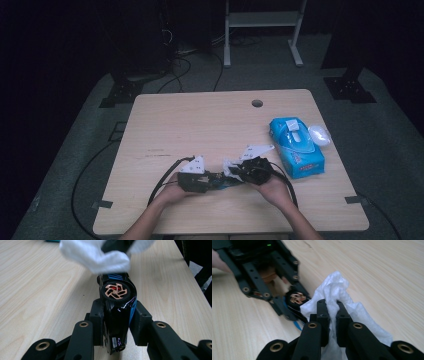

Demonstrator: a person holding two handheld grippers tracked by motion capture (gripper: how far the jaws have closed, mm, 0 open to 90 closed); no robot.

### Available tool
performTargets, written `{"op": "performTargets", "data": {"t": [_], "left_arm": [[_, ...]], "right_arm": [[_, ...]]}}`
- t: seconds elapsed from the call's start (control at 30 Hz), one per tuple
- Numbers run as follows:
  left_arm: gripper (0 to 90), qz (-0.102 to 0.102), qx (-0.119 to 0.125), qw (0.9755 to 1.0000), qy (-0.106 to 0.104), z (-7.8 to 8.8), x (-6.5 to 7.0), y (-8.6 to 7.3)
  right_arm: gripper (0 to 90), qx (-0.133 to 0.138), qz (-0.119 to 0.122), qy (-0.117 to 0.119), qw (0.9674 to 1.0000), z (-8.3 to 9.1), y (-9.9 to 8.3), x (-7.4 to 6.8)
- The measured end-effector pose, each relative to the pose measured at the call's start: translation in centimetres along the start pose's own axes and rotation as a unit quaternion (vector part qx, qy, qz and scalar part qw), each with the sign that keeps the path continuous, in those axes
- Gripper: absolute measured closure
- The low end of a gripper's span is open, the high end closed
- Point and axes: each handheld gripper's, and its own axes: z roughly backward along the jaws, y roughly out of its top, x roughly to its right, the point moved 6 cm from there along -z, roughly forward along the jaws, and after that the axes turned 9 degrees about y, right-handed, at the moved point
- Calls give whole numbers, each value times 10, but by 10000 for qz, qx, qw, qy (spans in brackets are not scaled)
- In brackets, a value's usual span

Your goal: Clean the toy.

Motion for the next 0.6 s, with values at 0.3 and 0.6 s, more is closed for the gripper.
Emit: {"op": "performTargets", "data": {"t": [0.3, 0.6], "left_arm": [[674, 23, 13, 10000, -15, -1, 0, 0], [676, 1, -13, 10000, 1, 0, 0, 0]], "right_arm": [[848, 14, -44, -159, 9999, 10, -4, 10], [848, 1, -63, -237, 9997, 20, -12, 15]]}}
